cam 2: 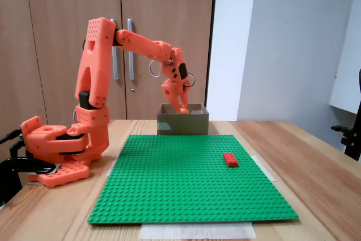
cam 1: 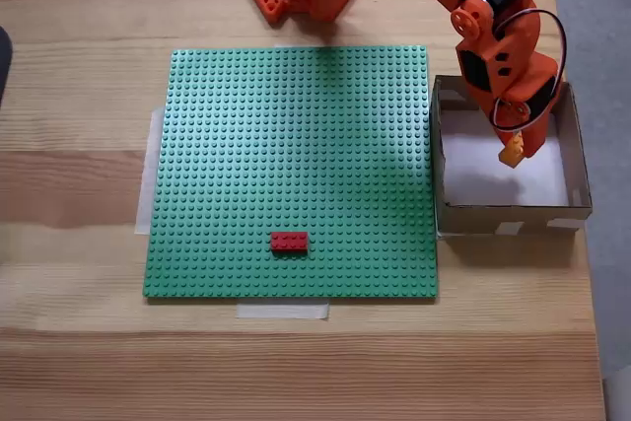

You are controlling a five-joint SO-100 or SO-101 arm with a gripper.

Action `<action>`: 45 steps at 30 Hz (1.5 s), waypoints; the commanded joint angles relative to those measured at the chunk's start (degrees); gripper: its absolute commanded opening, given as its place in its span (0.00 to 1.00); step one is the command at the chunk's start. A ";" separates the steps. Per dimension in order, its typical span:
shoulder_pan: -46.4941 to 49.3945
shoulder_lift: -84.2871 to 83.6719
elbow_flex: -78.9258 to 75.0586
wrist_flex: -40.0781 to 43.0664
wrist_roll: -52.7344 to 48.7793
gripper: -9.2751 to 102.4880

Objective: Pick the yellow lego block and put it in the box.

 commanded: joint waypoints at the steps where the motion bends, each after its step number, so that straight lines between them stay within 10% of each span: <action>1: 0.35 0.00 -0.44 -0.26 -0.44 0.08; 26: 0.09 -0.88 -3.16 0.79 0.26 0.22; 45: 3.25 -0.35 -16.70 14.24 0.44 0.15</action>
